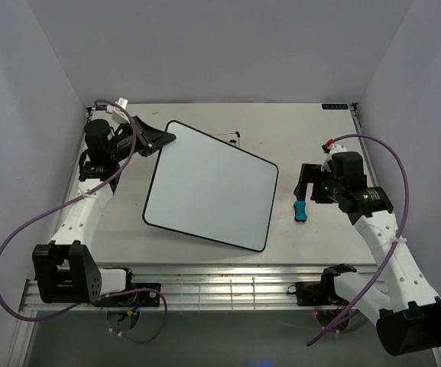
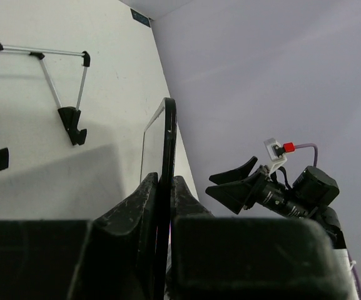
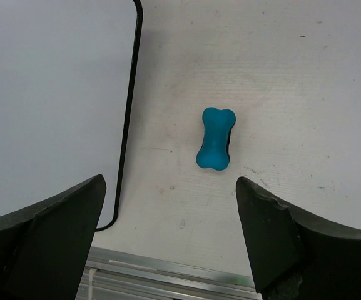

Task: Erase the whiteboard

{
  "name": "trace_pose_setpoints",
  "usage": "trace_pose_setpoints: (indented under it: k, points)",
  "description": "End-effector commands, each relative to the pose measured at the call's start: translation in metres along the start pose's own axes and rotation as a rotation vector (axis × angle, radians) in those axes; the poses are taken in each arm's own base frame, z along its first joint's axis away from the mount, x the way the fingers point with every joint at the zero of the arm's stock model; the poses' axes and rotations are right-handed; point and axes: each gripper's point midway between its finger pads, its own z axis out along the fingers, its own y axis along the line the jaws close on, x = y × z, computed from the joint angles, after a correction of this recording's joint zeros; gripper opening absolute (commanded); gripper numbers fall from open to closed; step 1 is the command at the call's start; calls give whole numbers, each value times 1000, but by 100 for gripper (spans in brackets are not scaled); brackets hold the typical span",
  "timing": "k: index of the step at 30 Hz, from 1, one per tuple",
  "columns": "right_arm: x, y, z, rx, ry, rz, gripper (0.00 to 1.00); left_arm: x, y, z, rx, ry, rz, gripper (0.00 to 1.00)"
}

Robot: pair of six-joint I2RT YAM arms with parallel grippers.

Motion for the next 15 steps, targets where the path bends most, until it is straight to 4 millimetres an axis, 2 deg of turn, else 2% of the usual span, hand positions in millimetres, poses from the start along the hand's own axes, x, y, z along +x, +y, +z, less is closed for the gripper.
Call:
trace_pose_setpoints:
  k: [1,7,13,15]
  points:
    - [-6,4,-5,-28,-30,-12,90,-9,-61,3,183,35,131,0]
    - [3,6,2,-52,-15,-15,90,-11,-50,26,175,47,214,0]
    - [-9,16,-10,-96,-63,-25,90,-18,-45,54,171,38,313,0]
    - [-11,19,-14,-114,-72,-33,90,-27,-51,62,186,31,331,0]
